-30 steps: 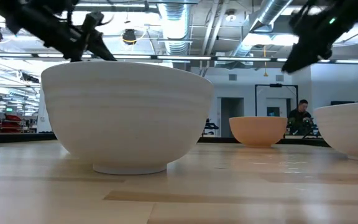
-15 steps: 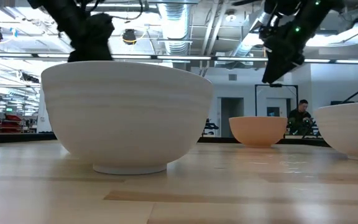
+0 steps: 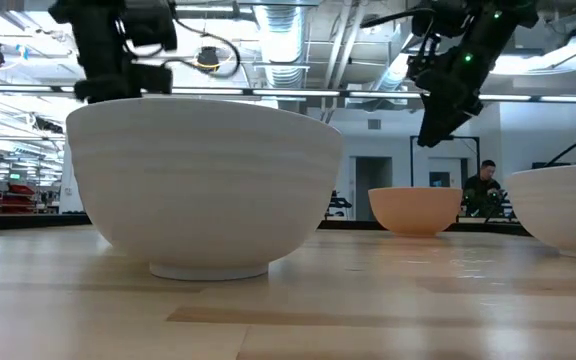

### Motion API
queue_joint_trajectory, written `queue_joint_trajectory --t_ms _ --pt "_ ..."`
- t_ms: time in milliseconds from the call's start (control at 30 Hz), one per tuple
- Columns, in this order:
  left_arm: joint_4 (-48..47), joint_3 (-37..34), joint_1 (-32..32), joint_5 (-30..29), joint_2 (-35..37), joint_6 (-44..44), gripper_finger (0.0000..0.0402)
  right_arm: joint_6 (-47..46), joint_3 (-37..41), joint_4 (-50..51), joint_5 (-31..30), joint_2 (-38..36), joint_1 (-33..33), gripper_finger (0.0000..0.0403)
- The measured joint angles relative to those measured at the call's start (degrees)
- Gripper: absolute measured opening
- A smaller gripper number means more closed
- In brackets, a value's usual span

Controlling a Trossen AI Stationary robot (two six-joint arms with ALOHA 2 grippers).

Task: Nest bowls inside each other
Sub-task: Move the top left white bowl to the middle of the table

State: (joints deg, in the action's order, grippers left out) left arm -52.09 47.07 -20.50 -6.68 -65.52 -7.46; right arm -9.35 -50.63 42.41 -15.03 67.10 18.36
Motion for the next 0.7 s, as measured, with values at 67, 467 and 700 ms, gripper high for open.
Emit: queue_joint_trajectory --t_ms 67,467,700 --pt "-2.33 1.63 -0.21 -1.23 -3.47 -4.27 0.0185 -0.92 0.0 -0.16 0.0 0.52 -0.32 0.026" --pt "-4.14 10.6 -3.41 -7.24 -11.4 -27.64 0.0185 -4.38 0.0 -1.12 0.17 0.49 -0.23 0.026" --pt "-4.12 9.52 -2.77 -4.05 -11.5 -37.44 0.0185 -4.4 0.0 -1.37 0.17 0.49 0.24 0.026"
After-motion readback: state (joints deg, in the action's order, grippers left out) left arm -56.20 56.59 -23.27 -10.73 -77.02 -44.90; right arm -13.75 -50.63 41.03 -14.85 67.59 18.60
